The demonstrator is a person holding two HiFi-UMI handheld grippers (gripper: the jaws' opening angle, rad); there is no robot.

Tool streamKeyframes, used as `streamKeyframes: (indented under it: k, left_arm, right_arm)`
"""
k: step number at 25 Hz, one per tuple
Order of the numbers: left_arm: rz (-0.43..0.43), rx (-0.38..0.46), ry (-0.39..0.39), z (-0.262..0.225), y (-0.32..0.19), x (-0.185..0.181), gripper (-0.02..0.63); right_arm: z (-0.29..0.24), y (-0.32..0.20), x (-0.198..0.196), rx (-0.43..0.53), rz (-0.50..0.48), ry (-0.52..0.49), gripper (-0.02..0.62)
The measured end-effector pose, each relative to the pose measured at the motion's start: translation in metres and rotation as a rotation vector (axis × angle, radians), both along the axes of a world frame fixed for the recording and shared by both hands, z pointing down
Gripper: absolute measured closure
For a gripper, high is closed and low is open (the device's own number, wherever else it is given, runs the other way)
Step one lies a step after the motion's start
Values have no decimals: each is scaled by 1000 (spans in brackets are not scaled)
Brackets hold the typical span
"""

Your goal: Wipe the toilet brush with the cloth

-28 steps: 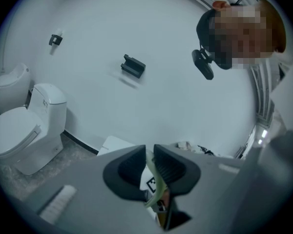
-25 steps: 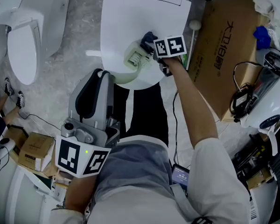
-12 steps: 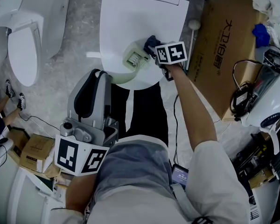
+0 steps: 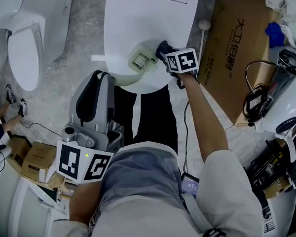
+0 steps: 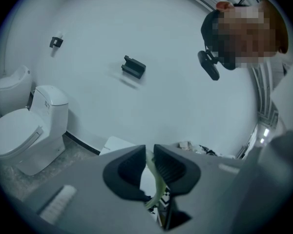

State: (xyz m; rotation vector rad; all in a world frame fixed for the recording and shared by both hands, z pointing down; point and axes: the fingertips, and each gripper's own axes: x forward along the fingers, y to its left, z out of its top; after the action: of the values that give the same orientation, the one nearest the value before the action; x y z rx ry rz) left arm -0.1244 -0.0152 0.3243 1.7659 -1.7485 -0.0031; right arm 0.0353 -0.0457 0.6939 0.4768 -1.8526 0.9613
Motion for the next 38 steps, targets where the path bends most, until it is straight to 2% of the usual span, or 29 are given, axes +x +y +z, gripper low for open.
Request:
streamKeyframes:
  k: [13,16,25,33,38]
  left_arm:
    - [-5,0,-6,-2,-2,1,606]
    - [-5,0,-7,-1,-2,1,606]
    - [3,6,-11,-2,-2,1,606]
    - [28,17,-14,-1,-4,2,606]
    - [48,23,-15,0,-6,4,606]
  right_arm:
    - [-3,30,7,28,-125,16,476]
    - [-4,34,6,41,-96,5,476]
    - [-3,53,13,2,90,-46,476]
    - [1,70,17,-52,388,-105,477]
    - [5,81,21,-94,628,-147,479]
